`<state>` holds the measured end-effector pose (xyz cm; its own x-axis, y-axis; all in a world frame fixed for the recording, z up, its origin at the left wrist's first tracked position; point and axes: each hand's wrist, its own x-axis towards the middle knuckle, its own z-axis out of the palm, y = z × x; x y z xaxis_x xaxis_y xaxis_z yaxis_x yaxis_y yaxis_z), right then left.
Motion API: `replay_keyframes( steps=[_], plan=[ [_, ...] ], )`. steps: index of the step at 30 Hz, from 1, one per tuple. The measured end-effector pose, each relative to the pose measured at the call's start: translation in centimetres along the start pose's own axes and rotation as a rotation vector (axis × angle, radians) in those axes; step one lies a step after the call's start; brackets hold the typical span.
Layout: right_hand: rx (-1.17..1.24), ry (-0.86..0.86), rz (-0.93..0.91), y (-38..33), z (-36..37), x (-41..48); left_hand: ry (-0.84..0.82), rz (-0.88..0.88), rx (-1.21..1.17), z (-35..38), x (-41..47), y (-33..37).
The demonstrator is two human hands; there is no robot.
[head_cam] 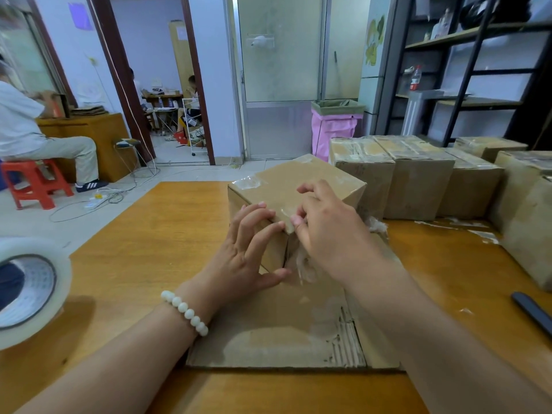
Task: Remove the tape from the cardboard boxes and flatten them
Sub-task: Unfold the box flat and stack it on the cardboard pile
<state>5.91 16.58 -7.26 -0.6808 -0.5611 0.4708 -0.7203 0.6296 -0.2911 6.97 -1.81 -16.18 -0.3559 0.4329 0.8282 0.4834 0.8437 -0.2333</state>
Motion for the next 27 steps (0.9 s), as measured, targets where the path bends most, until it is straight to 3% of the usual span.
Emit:
replay_keyframes(
  steps=[5, 14, 19, 27],
  plan=[
    [0.132, 0.030, 0.115, 0.5, 1.0, 0.0, 0.005, -0.019, -0.018, -0.1, 0.2, 0.0],
    [0.559, 0.196, 0.148, 1.6, 2.2, 0.2, -0.001, -0.020, -0.025, -0.3, 0.3, 0.1],
    [0.480, 0.240, 0.116, 1.6, 2.6, 0.3, -0.013, -0.023, -0.023, -0.3, 0.3, 0.2],
    [0.646, 0.378, -0.005, 1.9, 3.8, 0.2, 0.065, -0.164, -0.109, -0.3, 0.6, 0.7]
  ],
)
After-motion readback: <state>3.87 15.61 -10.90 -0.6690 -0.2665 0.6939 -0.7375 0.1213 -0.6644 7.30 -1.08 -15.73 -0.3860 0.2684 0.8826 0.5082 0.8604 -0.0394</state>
